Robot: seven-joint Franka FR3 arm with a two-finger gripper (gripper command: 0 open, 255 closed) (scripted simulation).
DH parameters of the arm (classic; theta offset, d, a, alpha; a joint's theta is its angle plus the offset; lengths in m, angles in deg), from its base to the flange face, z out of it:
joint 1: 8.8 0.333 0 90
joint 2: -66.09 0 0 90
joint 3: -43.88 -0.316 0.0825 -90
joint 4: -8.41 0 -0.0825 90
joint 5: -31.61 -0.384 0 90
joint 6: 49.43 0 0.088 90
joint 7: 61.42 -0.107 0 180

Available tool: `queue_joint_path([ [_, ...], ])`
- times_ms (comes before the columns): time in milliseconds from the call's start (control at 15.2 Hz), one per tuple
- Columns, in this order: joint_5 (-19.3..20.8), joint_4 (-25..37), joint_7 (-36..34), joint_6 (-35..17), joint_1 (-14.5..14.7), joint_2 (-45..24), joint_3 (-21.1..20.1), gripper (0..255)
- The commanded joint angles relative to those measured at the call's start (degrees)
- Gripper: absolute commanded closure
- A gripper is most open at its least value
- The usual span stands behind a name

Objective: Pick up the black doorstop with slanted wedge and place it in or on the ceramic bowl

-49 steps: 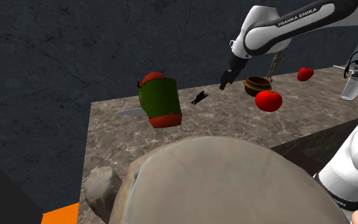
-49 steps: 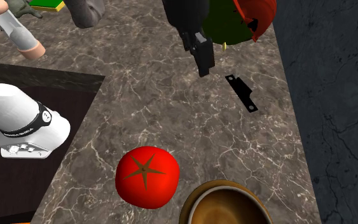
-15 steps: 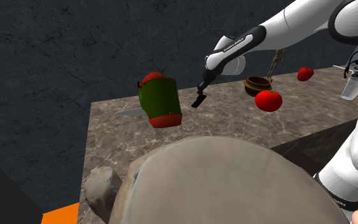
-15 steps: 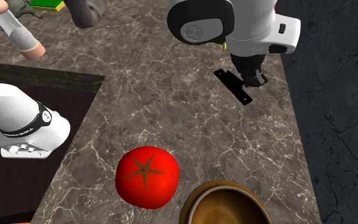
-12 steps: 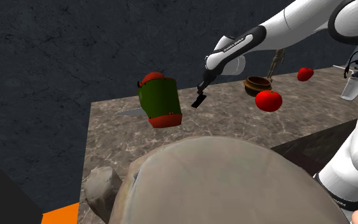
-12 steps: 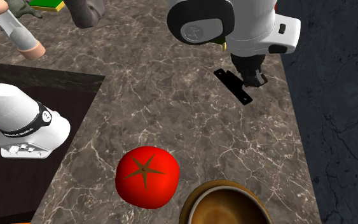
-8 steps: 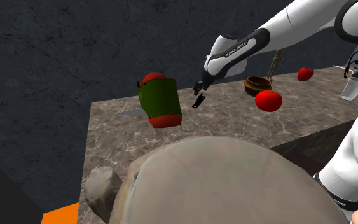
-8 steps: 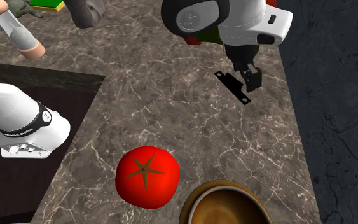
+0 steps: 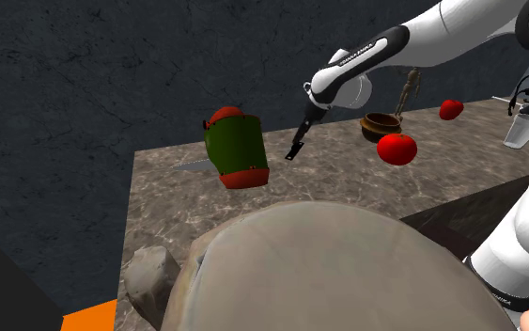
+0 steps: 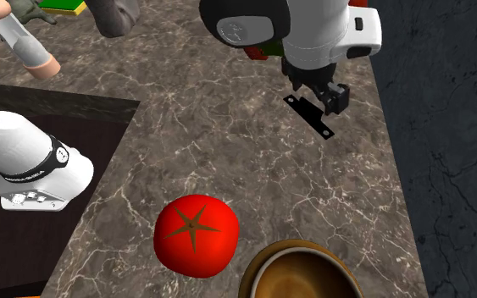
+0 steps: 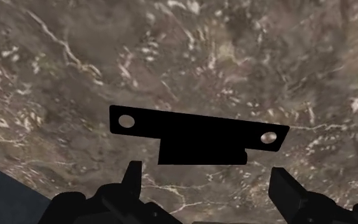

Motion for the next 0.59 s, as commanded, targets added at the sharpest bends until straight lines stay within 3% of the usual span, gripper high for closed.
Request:
queue_joint_path([
  [0,-0.93,0.42,1.47,-0.90,-0.24,-1.44,-0.43,0],
  [528,-1.52,1.04,1.90,-2.18,-0.22,-3.31,-0.80,0],
])
